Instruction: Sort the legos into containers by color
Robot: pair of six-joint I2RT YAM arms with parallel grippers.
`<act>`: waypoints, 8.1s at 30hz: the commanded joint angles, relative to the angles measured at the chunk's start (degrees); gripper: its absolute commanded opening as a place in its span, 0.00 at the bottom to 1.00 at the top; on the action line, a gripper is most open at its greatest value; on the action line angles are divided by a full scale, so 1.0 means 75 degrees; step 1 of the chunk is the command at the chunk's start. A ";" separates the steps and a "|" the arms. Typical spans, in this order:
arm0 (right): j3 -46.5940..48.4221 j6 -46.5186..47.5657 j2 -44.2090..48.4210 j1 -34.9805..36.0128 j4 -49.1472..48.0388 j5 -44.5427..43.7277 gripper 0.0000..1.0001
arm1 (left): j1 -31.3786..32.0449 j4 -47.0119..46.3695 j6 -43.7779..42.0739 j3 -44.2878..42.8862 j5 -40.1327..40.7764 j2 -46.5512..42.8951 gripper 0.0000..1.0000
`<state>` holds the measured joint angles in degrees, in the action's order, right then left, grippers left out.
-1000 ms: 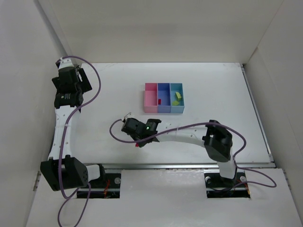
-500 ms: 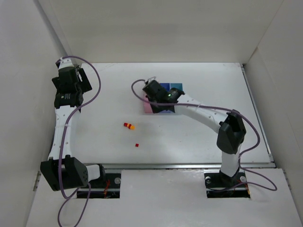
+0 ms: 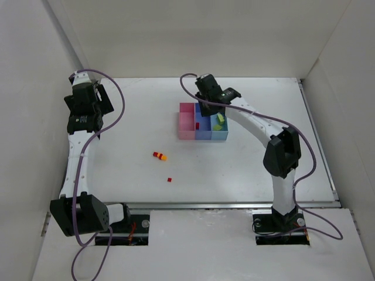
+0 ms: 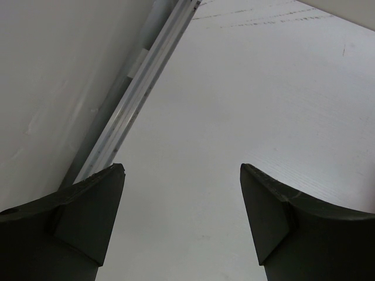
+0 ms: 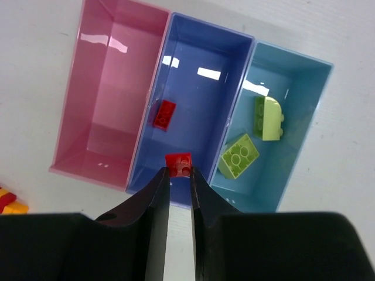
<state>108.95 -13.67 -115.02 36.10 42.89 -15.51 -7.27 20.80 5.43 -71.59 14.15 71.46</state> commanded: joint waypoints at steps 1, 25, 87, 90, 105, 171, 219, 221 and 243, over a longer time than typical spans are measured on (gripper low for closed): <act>0.0404 0.0194 -0.0378 0.0074 0.0034 0.0263 0.00 | -0.0051 -0.0207 -0.0009 0.0030 0.0105 -0.0083 0.78; 0.0580 0.0521 -0.0018 0.0482 0.0269 0.0005 0.57 | -0.0051 -0.0207 -0.0009 -0.0040 0.0176 -0.0082 0.78; -0.2491 0.1881 -0.1129 0.4269 -0.1090 0.1388 0.45 | -0.0051 -0.0207 -0.0009 0.0030 0.0152 -0.0153 0.79; -0.2573 0.1881 -0.1058 0.4269 -0.1090 0.1388 0.40 | -0.0051 -0.0207 -0.0009 0.0030 0.0152 -0.0153 0.79; -0.2503 0.1730 -0.1058 0.4269 -0.1090 0.1306 0.08 | -0.0051 -0.0207 -0.0009 0.0030 0.0152 -0.0223 0.79; 0.0206 0.0300 -0.0543 -0.0500 0.0011 0.0697 0.64 | -0.0261 -0.0136 -0.0150 0.0018 0.0070 -0.0071 0.79; -0.3322 0.2233 0.2703 0.0144 -0.2204 0.3158 0.74 | 0.4485 0.1646 -1.1401 0.2503 -0.3892 0.2601 0.74; -0.3405 0.2303 0.2774 0.0144 -0.2286 0.3158 0.74 | 0.4403 0.1168 -1.1144 0.2585 -0.3891 0.2601 0.74; -0.3932 0.1941 0.3125 0.0144 -0.2508 0.2947 0.74 | 0.4520 0.0966 -1.0568 0.2303 -0.3914 0.2905 0.49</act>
<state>79.88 1.93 -94.06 36.84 26.83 7.33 26.06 27.49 -74.26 -54.15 -13.04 93.14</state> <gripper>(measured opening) 0.741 0.499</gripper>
